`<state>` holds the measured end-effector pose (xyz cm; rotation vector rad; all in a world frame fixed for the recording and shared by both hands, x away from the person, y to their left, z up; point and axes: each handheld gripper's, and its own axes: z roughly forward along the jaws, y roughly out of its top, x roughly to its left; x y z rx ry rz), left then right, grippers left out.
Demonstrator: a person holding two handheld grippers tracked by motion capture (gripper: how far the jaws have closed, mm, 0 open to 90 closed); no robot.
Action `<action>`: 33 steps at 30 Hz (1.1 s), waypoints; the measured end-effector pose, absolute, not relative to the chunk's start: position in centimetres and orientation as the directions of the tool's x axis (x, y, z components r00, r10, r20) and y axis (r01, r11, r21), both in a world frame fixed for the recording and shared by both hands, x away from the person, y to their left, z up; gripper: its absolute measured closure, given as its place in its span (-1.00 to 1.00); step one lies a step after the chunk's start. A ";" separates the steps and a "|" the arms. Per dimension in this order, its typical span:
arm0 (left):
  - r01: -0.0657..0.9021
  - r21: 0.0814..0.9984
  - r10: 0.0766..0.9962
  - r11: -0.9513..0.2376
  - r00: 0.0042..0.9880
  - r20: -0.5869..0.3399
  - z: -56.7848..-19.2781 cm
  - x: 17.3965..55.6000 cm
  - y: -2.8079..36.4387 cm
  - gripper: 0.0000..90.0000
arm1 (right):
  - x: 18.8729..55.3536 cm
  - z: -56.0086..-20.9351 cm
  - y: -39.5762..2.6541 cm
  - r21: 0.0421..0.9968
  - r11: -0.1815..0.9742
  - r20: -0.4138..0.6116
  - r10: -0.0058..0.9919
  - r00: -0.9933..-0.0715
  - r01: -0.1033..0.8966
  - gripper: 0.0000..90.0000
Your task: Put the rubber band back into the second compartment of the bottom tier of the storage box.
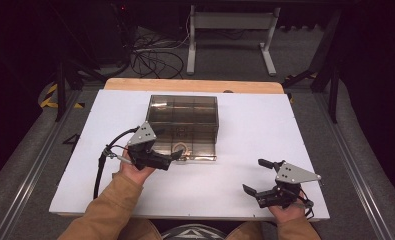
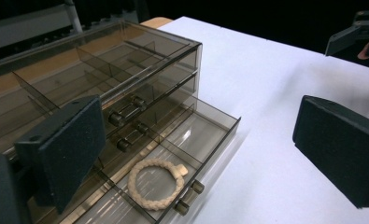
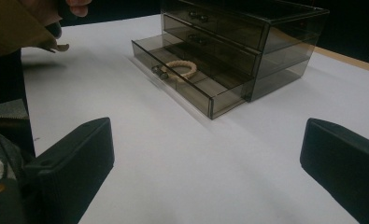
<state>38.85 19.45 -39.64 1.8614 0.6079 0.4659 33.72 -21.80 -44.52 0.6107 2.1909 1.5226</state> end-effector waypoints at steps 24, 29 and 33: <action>0.172 0.950 0.611 -0.259 0.791 0.023 -39.2 36.1 24.4 -1.00 | 33.8 -44.5 -21.8 0.944 0.307 -0.073 0.561 -0.825 0.125 -0.93; 0.191 0.949 0.622 -0.252 0.783 0.007 -39.8 35.7 25.6 -1.00 | 33.7 -44.5 -21.8 0.944 0.306 -0.074 0.561 -0.824 0.123 -0.93; 0.186 0.947 0.638 -0.263 0.769 0.026 -40.3 35.1 26.6 -1.00 | 33.7 -44.5 -21.8 0.944 0.305 -0.074 0.562 -0.824 0.123 -0.93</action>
